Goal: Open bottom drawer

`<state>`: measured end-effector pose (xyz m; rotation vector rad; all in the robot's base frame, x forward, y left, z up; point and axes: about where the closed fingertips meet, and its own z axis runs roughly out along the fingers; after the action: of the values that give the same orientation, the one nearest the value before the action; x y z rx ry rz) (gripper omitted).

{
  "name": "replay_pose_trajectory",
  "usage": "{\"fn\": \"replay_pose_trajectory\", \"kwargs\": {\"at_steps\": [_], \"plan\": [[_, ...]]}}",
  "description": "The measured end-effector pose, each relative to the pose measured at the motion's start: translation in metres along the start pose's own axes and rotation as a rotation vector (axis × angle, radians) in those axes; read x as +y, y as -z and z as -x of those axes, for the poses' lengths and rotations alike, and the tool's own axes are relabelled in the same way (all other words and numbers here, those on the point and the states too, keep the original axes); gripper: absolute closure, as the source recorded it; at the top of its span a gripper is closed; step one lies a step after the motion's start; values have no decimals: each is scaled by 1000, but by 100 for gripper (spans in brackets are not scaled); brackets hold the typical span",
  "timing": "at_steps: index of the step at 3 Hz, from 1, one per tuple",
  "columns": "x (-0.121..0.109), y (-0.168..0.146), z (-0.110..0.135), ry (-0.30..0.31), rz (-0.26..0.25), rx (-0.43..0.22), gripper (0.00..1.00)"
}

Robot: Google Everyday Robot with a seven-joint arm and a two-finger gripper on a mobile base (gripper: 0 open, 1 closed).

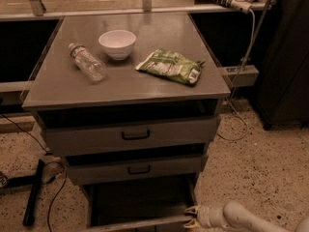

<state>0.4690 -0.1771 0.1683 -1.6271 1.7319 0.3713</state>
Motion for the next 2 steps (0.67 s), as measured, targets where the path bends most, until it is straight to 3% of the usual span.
{"fn": "replay_pose_trajectory", "kwargs": {"at_steps": [2], "plan": [[0,0,0,0,0,0,58]]}}
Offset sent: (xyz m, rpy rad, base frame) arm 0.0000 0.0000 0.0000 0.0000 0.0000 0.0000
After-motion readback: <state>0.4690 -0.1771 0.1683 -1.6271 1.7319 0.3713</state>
